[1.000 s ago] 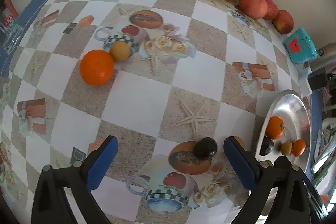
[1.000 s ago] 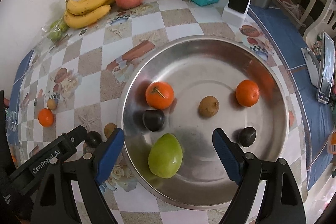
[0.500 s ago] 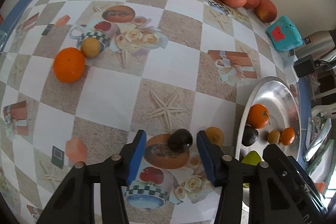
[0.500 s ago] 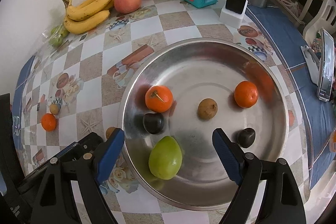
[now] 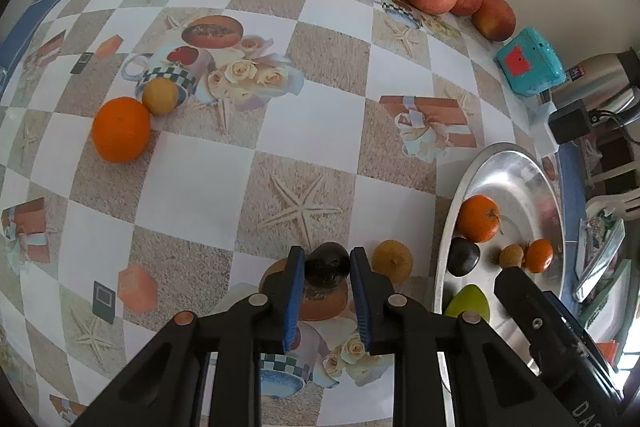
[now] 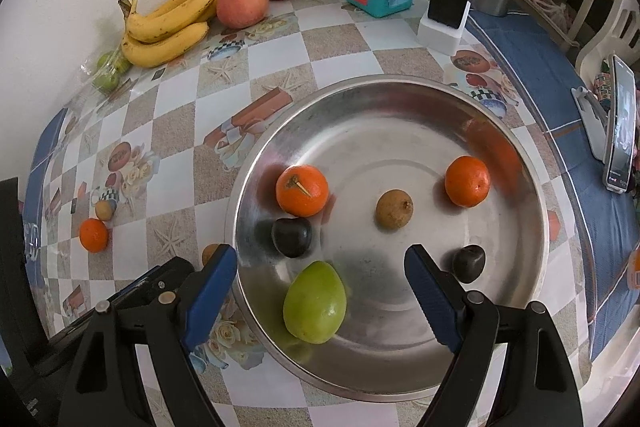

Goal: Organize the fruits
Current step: 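Grasp a dark plum with the left tool, then grasp a brown kiwi with the right tool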

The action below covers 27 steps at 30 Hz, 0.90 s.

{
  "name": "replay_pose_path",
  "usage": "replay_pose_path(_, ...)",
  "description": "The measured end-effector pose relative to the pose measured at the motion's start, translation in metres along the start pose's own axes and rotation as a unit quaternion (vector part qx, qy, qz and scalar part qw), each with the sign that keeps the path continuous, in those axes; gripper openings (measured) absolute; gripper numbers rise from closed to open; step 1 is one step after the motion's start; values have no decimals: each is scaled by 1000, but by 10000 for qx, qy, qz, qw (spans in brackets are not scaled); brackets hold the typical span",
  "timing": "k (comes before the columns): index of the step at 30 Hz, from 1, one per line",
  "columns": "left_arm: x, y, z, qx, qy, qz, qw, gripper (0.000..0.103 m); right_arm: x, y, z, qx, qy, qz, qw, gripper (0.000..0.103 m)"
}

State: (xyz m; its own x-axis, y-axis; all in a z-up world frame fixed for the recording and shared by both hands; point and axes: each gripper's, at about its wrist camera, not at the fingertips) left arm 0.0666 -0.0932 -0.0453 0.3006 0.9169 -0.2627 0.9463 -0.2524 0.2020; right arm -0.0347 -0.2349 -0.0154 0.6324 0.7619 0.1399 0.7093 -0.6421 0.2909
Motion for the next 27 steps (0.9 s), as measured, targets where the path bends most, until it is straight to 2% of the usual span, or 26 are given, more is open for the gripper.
replay_pose_path(6, 17, 3, -15, -247, -10, -302, 9992, 25, 2, 2, -2, -106, 93, -41, 9999, 86)
replay_pose_path(12, 42, 8, -37, -638, 226, -672, 9954, 25, 13, 0, 3, -75, 290, -212, 9993, 86)
replay_pose_path(16, 58, 10, -47, -764, 213, -890, 9929, 25, 22, 0, 2, -263, 547, -307, 9977, 86)
replay_pose_path(21, 68, 10, -52, -801, 118, -1045, 9912, 25, 44, -1, -3, -544, 697, -763, 9932, 86)
replay_pose_path(22, 69, 11, -52, -804, 100, -1072, 9909, 25, 48, -2, -3, -566, 724, -845, 9922, 84)
replay_pose_path(25, 72, 11, -53, -799, 36, -1155, 9901, 25, 59, -5, 1, -512, 778, -1118, 9894, 68)
replay_pose_path(27, 75, 11, -53, -785, -14, -1204, 9896, 25, 64, -7, 5, -432, 813, -1235, 9881, 64)
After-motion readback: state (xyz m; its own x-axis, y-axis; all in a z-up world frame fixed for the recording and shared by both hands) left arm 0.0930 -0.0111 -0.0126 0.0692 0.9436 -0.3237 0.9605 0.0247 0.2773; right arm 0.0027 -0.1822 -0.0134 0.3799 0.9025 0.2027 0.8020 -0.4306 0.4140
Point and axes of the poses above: each gripper's, at about its wrist camera, not at the fingertips, and z roughly the way its jaws point, x to its left, y to its top, and after that the axes turned 1 degree about z, right-handed
